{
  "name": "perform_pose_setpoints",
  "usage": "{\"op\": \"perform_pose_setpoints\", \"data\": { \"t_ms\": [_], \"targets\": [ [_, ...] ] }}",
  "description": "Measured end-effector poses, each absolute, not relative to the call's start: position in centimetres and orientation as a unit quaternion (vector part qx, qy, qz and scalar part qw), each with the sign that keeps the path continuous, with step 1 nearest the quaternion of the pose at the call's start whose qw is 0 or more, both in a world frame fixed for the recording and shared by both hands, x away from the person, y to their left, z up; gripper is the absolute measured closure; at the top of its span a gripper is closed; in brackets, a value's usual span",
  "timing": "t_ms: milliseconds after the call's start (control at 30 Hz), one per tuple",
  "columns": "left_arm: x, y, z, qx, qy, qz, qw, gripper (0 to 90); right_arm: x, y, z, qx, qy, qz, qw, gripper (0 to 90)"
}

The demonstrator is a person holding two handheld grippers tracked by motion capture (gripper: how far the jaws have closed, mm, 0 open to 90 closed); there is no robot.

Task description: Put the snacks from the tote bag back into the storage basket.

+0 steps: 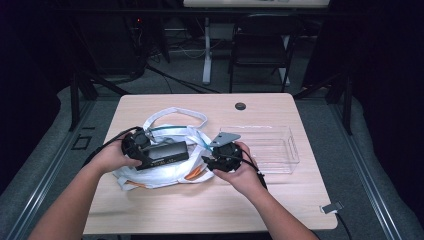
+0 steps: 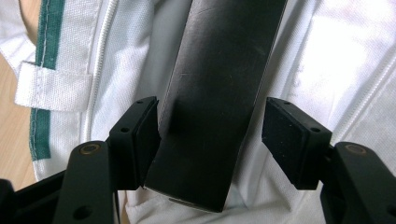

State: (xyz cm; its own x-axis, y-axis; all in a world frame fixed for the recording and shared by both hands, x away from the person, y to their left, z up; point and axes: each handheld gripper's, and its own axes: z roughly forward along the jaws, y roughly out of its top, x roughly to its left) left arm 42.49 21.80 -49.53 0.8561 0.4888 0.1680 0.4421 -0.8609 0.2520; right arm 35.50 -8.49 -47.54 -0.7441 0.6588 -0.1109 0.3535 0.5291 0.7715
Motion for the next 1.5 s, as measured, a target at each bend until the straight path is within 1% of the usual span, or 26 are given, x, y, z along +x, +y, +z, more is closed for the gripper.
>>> {"op": "perform_pose_setpoints", "data": {
  "t_ms": [467,1133,1500],
  "targets": [
    [43.2,21.2,-50.6,0.959,0.242,0.113,0.091,34.4,35.3,-8.4,-47.6,0.294,0.852,0.387,0.193,44.3],
    [44.3,20.4,-52.4,0.965,0.237,0.091,0.071,31.6,35.1,-8.9,-47.7,0.298,0.850,0.386,0.198,44.3],
    [44.7,20.2,-53.1,0.970,0.224,0.080,0.058,32.5,35.1,-9.1,-47.8,0.301,0.849,0.385,0.199,44.4]
  ]
}}
